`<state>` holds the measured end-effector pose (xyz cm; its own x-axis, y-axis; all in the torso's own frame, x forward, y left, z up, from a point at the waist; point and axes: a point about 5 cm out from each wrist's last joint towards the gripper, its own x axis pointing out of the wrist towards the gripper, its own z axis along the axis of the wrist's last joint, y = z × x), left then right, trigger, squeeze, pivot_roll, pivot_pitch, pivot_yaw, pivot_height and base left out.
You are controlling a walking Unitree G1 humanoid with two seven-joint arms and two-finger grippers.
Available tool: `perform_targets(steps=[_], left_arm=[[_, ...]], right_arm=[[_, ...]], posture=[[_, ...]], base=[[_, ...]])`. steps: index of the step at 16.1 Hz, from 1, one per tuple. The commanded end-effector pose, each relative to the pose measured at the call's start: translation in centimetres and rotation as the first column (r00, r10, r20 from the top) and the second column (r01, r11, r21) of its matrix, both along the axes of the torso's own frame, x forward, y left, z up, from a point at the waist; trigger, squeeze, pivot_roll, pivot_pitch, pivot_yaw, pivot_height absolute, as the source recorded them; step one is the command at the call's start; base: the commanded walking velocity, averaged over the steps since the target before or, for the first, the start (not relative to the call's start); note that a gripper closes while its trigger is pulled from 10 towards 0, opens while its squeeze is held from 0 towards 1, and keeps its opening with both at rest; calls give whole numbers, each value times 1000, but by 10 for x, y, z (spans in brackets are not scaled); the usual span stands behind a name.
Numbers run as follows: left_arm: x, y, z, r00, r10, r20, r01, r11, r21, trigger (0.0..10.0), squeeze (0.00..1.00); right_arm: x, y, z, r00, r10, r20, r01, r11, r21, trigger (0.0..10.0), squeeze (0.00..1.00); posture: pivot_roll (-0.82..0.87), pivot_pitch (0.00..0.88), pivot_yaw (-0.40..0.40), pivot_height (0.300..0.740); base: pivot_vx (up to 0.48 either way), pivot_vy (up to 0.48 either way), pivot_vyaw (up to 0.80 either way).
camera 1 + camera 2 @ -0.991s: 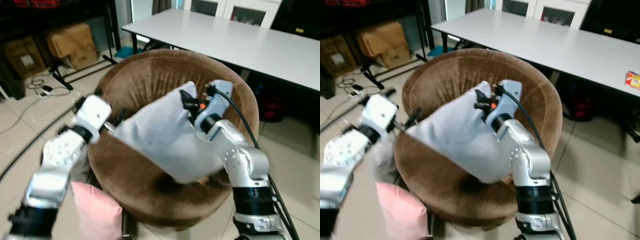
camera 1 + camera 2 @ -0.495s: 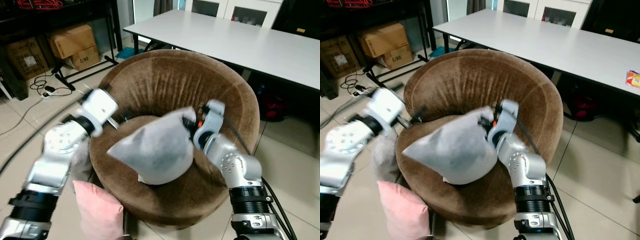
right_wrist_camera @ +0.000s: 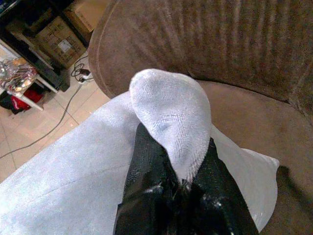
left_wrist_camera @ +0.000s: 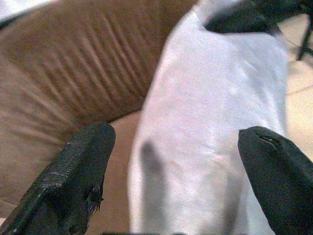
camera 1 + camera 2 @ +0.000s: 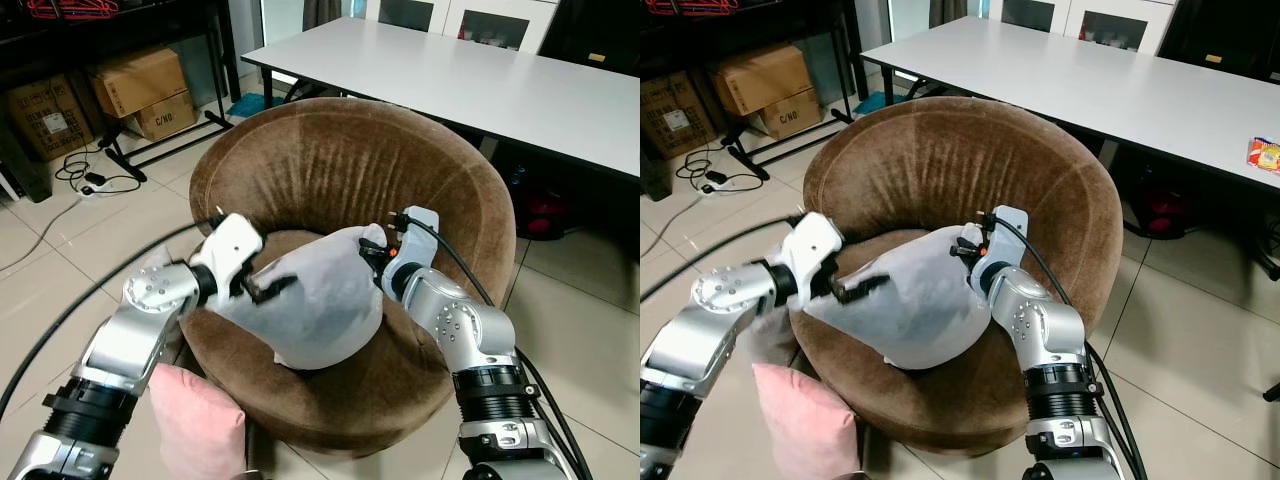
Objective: Move the pillow to the sofa from floor
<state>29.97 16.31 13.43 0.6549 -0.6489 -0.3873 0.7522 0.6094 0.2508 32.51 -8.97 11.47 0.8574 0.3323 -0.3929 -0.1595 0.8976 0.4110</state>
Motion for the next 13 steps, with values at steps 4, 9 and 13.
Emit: perform_targets(steps=[4,9,13], left_arm=[[-11,11,-31,989,-15,-144,38,987,157,10000,1000],[-7,22,-58,992,6,-125,29,962,273,0,0],[4,29,-64,999,33,-37,-19,946,323,0,0]], right_arm=[[2,6,5,998,49,26,-48,999,-25,10000,0],[2,12,9,995,87,53,-87,996,0,10000,0],[2,13,10,993,102,65,-104,994,16,10000,0]], posture=[[4,0,-14,740],[2,0,-10,740],[3,0,-14,740]], base=[[0,0,0],[0,0,0],[0,0,0]])
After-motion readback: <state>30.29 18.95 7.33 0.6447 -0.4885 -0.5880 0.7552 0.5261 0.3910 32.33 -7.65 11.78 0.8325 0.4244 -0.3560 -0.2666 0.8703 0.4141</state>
